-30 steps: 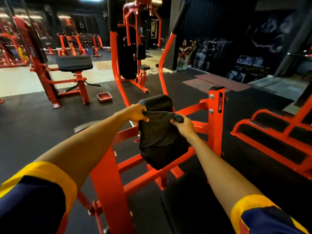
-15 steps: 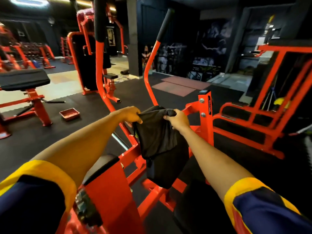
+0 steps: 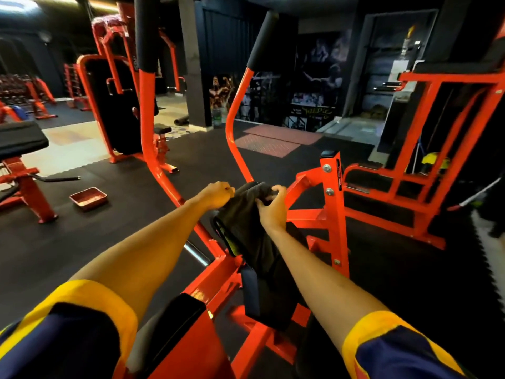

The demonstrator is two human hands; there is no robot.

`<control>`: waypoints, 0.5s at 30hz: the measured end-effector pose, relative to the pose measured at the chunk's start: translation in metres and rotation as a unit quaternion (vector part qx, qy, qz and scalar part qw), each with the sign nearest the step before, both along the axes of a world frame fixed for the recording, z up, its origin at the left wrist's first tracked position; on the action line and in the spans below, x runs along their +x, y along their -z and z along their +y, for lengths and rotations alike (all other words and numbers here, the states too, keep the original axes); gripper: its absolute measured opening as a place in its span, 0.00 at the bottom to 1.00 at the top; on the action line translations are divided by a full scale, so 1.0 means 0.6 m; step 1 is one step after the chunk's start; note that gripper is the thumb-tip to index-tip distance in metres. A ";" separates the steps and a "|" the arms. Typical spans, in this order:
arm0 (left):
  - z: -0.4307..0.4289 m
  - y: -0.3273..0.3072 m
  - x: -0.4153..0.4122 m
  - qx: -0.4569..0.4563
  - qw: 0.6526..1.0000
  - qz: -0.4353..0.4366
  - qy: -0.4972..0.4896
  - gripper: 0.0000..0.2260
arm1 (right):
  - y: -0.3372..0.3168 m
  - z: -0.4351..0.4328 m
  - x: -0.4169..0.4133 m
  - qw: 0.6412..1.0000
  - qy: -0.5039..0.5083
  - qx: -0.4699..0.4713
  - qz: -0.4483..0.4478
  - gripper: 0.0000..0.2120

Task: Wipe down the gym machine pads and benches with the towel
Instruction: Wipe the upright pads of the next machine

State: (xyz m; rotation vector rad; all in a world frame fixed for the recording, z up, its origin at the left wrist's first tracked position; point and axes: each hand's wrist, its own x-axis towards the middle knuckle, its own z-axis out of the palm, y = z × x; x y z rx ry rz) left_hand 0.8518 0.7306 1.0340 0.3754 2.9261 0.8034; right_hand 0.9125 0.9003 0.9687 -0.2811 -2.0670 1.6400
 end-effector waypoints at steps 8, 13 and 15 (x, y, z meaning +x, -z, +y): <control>0.010 0.071 -0.066 0.072 0.997 -0.025 0.015 0.16 | 0.051 -0.081 0.013 0.982 0.005 0.165 -0.090 0.47; 0.015 0.100 -0.080 0.137 0.988 -0.074 -0.010 0.21 | 0.044 -0.056 -0.043 0.986 0.011 0.149 -0.070 0.33; 0.014 0.113 -0.087 0.157 0.985 -0.072 -0.006 0.21 | 0.038 -0.032 -0.079 0.988 0.014 0.136 -0.074 0.28</control>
